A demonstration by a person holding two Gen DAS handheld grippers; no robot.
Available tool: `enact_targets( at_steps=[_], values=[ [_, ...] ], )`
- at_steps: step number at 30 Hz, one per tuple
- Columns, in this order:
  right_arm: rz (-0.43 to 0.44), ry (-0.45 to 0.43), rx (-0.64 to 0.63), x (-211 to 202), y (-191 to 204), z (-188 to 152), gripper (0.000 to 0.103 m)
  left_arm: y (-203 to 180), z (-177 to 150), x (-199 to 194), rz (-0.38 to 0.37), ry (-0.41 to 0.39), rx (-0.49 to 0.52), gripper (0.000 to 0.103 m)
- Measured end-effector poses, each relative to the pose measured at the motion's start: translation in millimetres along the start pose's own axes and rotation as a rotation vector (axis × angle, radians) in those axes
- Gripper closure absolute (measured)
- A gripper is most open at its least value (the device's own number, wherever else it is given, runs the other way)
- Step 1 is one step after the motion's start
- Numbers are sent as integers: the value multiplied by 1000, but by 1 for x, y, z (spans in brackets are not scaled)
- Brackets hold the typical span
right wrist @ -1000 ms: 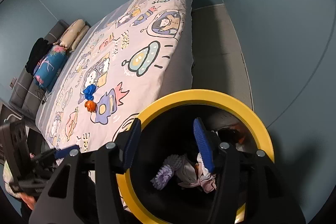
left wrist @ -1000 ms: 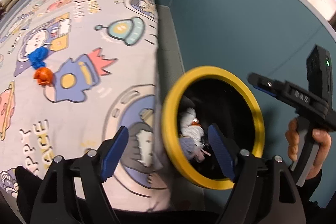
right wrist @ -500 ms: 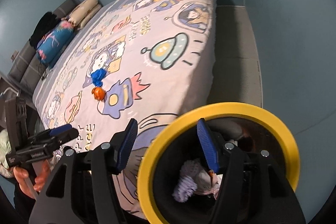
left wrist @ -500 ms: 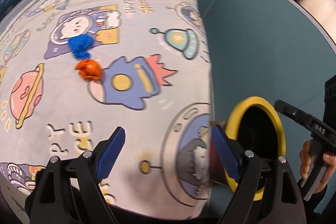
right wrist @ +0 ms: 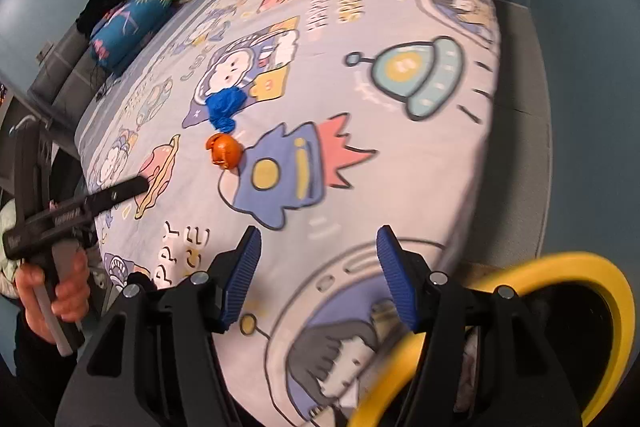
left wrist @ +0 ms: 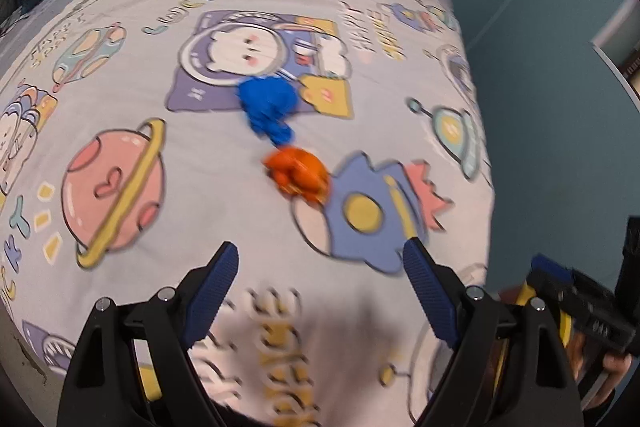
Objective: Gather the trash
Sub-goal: 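Move both tools back over the blue glove and orange peel on the bed, then grasp the blue glove with the left tool while the right grasps the orange peel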
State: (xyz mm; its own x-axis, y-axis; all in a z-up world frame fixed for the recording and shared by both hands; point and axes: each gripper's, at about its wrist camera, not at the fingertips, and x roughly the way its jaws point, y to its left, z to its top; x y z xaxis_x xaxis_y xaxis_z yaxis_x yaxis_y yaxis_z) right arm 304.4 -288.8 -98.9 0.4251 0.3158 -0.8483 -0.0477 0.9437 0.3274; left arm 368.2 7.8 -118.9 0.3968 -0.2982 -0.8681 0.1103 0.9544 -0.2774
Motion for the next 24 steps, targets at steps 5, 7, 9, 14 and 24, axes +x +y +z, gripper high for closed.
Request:
enact_targets(
  at_steps=[5, 7, 9, 14, 24],
  values=[
    [13, 41, -62, 36, 29, 20, 43, 29, 34, 23, 36, 3, -46, 22],
    [23, 54, -86, 49, 40, 27, 43, 38, 44, 32, 41, 12, -64, 22],
    [32, 66, -106, 63, 50, 33, 43, 47, 56, 44, 49, 19, -86, 22],
    [51, 84, -144, 99, 75, 49, 43, 54, 78, 72, 60, 39, -93, 22],
    [37, 119, -165, 159, 104, 68, 43, 65, 105, 114, 50, 73, -100, 22]
  ],
)
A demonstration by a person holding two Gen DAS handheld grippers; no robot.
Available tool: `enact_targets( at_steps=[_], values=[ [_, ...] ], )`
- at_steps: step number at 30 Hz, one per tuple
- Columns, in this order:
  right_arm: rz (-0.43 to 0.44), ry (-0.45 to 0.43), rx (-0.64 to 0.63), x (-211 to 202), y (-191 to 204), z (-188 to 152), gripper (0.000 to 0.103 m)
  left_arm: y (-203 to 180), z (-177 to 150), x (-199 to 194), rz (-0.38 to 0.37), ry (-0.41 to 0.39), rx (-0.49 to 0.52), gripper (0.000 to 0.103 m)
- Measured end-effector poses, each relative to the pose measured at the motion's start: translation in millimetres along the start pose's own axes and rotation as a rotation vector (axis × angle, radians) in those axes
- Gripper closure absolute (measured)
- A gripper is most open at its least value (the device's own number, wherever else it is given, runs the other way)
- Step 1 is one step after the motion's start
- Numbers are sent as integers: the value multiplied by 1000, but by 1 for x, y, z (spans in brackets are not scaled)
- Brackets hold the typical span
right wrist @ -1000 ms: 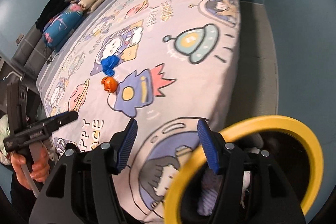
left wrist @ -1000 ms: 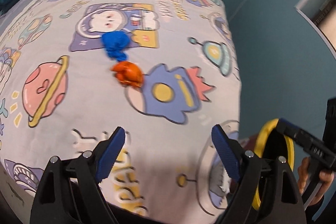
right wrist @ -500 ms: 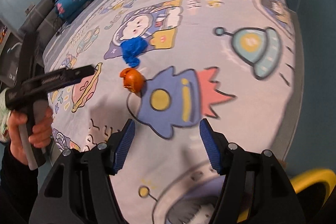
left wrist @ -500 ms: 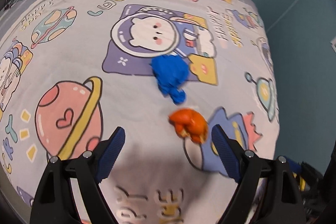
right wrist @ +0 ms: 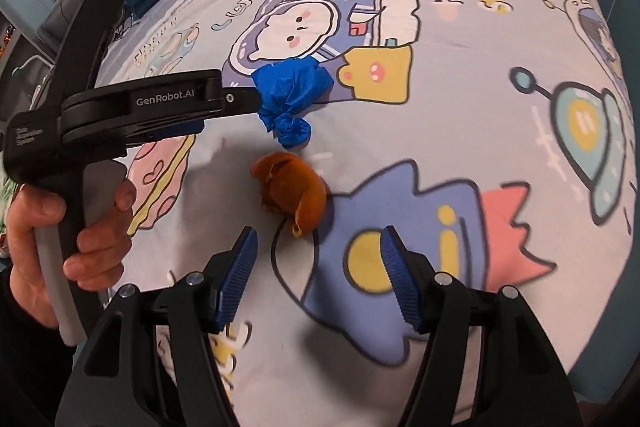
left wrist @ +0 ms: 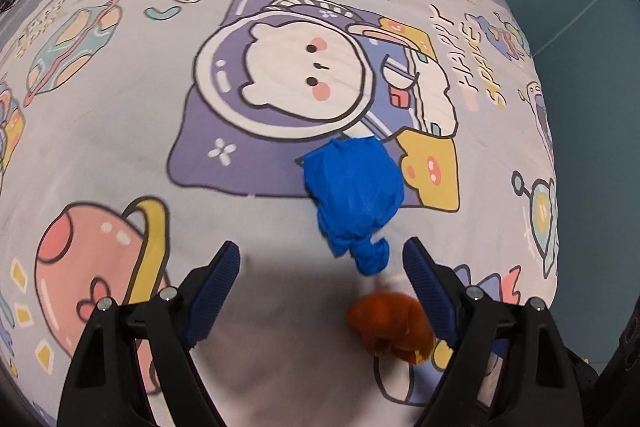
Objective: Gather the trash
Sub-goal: 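Grasp the blue glove with the left tool while the right grasps the orange peel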
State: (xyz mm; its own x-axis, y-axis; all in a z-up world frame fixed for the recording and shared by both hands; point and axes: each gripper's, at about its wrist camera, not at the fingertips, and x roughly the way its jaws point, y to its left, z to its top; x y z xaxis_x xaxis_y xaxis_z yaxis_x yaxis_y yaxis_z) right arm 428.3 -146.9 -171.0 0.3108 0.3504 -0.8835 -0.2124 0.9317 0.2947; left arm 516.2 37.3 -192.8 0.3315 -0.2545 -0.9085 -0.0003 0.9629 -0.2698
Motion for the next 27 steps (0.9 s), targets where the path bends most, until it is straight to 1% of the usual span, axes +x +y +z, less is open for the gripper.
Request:
enact_targets(
  at_steps=[3, 5, 6, 7, 8, 10, 12, 14, 15, 17, 18, 22, 24, 27],
  values=[
    [-3, -5, -14, 10, 5, 7, 43, -2, 4, 9, -9, 10, 29, 24],
    [-9, -3, -25, 20, 8, 13, 43, -1, 7, 16, -26, 25, 31, 32],
    [-13, 3, -30, 26, 9, 15, 43, 0, 7, 21, -40, 37, 31, 34],
    [-14, 7, -32, 30, 10, 16, 43, 1, 8, 26, -46, 49, 28, 40],
    [-17, 12, -37, 34, 12, 17, 43, 2, 8, 31, -48, 62, 22, 48],
    [-31, 17, -45, 43, 15, 20, 46, 6, 7, 39, -58, 78, 7, 57],
    [-40, 24, -53, 48, 17, 21, 51, 9, 7, 41, -72, 69, 4, 66],
    [-43, 35, -63, 54, 20, 21, 53, 10, 7, 42, -105, 74, 3, 82],
    [-46, 40, -67, 57, 22, 22, 55, 10, 8, 42, -114, 78, -1, 84],
    [-39, 38, -62, 59, 24, 23, 62, 9, 9, 41, -119, 77, 0, 90],
    [-36, 35, -61, 59, 24, 23, 67, 10, 9, 40, -122, 75, -2, 91],
    [-63, 17, -72, 55, 29, 24, 74, 12, 8, 37, -136, 68, -16, 96],
    [-65, 13, -55, 54, 27, 24, 76, 15, 7, 34, -141, 62, -34, 96],
    [-64, -1, -50, 42, 25, 21, 77, 18, 3, 25, -135, 47, -49, 97]
  ],
)
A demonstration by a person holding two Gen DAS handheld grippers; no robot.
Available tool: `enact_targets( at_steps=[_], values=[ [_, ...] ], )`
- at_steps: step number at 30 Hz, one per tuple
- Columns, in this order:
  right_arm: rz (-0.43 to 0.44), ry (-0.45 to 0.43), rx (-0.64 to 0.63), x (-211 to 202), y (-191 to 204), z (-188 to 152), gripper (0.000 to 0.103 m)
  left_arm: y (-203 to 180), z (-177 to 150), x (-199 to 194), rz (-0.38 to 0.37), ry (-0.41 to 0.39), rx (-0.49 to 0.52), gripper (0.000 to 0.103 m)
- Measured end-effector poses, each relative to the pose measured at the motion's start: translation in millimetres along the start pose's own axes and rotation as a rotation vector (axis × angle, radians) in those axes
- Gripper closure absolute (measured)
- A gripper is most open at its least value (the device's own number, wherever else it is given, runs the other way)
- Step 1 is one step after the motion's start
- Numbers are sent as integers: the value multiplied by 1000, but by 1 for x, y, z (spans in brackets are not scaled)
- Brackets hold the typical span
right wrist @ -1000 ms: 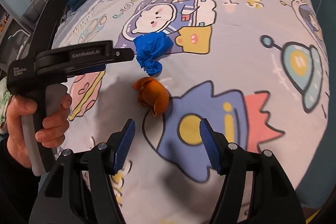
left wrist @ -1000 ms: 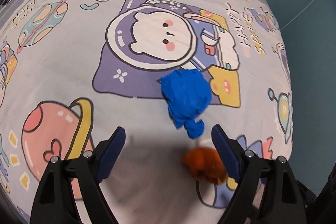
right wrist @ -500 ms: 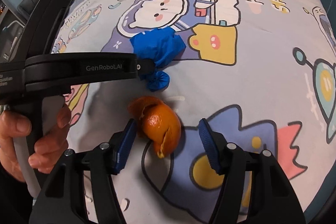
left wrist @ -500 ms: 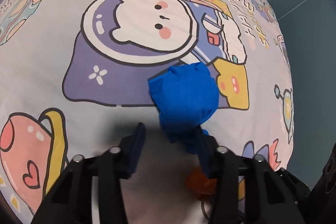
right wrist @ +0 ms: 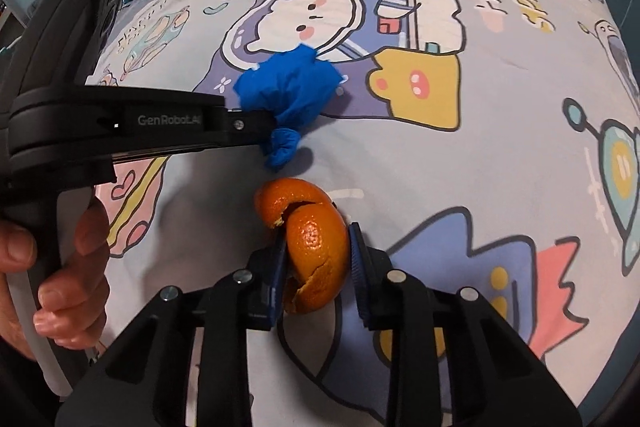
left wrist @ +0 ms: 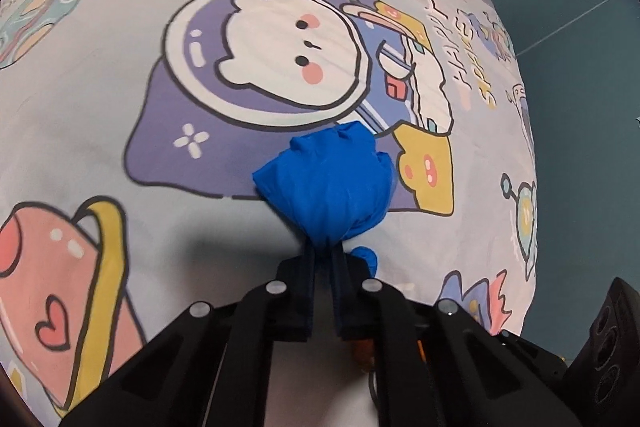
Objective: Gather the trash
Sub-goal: 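Grasp the blue glove with the left tool while the right grasps the orange peel, then carry the blue glove and orange peel over the bin with both tools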
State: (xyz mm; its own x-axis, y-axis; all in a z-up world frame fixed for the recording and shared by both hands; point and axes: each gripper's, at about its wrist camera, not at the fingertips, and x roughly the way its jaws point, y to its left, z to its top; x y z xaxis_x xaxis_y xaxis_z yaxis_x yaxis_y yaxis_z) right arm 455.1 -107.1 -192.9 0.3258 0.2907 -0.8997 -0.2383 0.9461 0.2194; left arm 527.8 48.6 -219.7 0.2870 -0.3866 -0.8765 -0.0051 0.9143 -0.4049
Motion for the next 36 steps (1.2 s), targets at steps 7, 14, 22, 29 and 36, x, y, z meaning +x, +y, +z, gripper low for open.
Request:
enact_targets(
  at_steps=[7, 14, 22, 29, 36],
  values=[
    [6, 11, 16, -26, -5, -18, 77, 1, -15, -30, -21, -42, -9, 98],
    [28, 18, 2, -61, -6, -43, 77, -6, -50, -65, 7, -68, 20, 98],
    [18, 8, 5, -111, -19, -79, 77, -22, -109, -92, 17, -45, 85, 98],
    [-7, -10, 49, -152, -39, -122, 77, -52, -169, -113, -4, -25, 169, 98],
    [-36, -43, 120, -191, -65, -155, 77, -97, -216, -129, -11, -17, 278, 98]
  ],
)
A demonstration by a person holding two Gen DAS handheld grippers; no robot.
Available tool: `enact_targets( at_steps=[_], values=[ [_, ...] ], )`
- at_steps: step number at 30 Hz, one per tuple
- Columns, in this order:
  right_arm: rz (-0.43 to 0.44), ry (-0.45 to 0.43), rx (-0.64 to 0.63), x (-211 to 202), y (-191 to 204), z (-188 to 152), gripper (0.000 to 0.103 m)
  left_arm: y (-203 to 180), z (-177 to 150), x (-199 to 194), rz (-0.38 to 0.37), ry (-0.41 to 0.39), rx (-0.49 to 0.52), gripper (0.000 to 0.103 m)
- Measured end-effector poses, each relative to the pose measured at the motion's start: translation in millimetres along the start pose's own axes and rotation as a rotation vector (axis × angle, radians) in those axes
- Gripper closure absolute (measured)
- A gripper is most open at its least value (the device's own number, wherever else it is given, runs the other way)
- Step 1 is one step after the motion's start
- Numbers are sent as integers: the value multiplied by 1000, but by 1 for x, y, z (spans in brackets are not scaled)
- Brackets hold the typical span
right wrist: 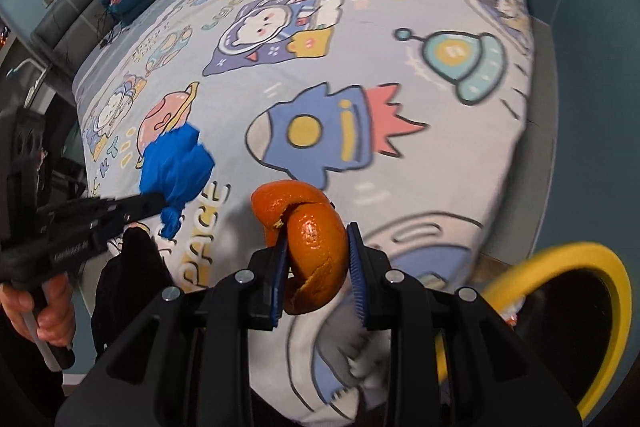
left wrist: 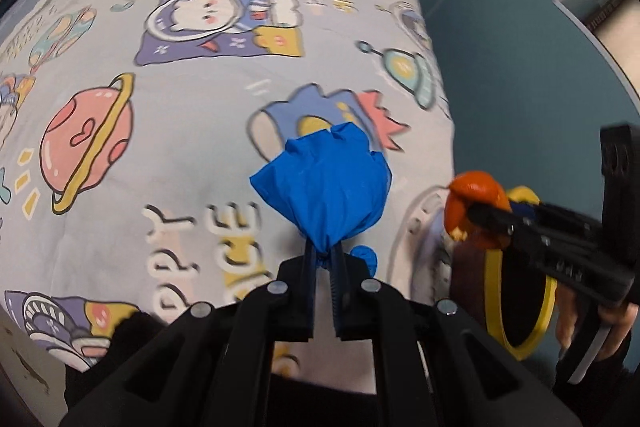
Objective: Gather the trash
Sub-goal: 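Carry the blue glove and orange peel over the bin with both tools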
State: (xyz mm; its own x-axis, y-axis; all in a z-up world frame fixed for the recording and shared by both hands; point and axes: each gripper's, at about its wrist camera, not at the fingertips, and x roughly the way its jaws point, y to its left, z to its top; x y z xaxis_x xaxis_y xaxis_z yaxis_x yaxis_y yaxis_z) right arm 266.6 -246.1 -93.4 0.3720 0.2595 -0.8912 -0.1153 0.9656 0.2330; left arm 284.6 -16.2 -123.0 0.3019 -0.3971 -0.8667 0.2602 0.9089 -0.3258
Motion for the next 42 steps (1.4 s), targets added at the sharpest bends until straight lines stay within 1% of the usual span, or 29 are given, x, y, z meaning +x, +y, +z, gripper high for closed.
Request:
enact_targets(
  at_steps=[7, 9, 11, 14, 16, 21, 26, 29, 33, 39, 42],
  values=[
    [-17, -48, 106, -34, -39, -27, 77, -54, -24, -4, 31, 17, 111, 98],
    [-15, -59, 138, -40, -50, -34, 77, -71, -30, -4, 16, 24, 155, 98],
    [-17, -70, 175, -47, -62, -43, 77, -85, -35, -3, 18, 21, 188, 98],
    [-25, -80, 216, -55, -77, -52, 77, -104, -40, -4, -21, 25, 211, 98],
    [-41, -92, 246, -63, -89, -58, 77, -117, -43, -4, -31, 23, 226, 98],
    [-94, -138, 320, -83, -116, -73, 77, -151, -52, -5, 9, -7, 299, 98],
    [-130, -172, 391, -98, -143, -93, 77, -177, -56, -3, 2, -13, 346, 98],
    [-149, -192, 424, -104, -155, -104, 77, -194, -58, -1, 8, -22, 372, 98],
    [-144, -213, 459, -108, -166, -117, 77, -217, -62, -1, 17, -43, 416, 98],
    [-152, -243, 477, -113, -176, -128, 77, -245, -68, 6, 50, -73, 473, 97],
    [-160, -248, 479, -112, -180, -130, 77, -254, -68, 11, 45, -68, 484, 97]
  ],
)
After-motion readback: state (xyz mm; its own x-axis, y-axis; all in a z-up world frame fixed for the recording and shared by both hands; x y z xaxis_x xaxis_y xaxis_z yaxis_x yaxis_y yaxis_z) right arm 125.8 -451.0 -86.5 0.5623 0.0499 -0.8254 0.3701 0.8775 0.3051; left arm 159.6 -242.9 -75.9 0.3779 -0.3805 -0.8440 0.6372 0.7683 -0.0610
